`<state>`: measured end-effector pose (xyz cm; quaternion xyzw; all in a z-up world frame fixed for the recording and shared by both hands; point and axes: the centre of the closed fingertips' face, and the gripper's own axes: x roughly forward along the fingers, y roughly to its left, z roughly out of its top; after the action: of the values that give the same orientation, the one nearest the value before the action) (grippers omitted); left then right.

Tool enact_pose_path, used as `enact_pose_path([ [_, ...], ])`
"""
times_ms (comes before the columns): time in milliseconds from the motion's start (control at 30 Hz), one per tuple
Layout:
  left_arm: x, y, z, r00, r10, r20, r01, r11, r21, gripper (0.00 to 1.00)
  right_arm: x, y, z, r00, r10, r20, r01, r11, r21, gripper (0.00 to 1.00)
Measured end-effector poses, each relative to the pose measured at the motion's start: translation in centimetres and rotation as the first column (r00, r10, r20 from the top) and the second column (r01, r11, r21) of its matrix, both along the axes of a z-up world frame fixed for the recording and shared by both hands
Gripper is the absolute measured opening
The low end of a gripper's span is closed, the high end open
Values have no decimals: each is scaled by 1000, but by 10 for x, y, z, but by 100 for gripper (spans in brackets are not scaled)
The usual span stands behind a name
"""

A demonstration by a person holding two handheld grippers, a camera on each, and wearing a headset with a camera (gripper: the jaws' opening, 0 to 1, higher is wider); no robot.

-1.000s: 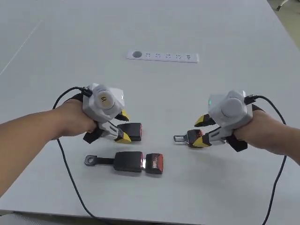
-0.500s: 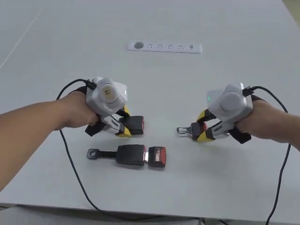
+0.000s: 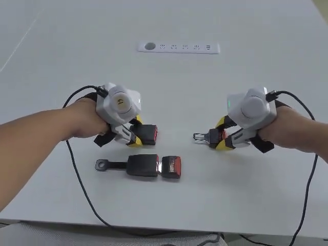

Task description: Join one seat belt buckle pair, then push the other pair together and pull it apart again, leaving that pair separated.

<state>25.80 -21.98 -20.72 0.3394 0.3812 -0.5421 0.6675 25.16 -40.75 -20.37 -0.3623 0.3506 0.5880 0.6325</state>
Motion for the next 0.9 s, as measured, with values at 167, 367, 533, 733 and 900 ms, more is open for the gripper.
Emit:
enact_pose_path([
  [167, -1, 0, -1, 1000, 6, 4, -6, 1000, -21, 36, 5, 0, -1, 1000, -3, -18, 4, 1000, 5, 31],
  [367, -2, -1, 0, 1000, 18, -6, -18, 999, -27, 35, 7, 1, -2, 1000, -13, -19, 13, 1000, -5, 31],
  [533, -2, 0, -1, 1000, 15, -16, -15, 1000, -27, 34, 6, 3, -2, 1000, -11, -16, 10, 1000, -14, 31],
  [733, -3, 0, -2, 1000, 14, -20, -14, 1000, -26, 34, 5, 7, -2, 1000, -12, -17, 12, 1000, -10, 31],
  [900, -4, -1, -2, 1000, 10, -17, -10, 1000, -28, 34, 5, 18, 0, 1000, -17, -15, 17, 1000, 7, 31],
])
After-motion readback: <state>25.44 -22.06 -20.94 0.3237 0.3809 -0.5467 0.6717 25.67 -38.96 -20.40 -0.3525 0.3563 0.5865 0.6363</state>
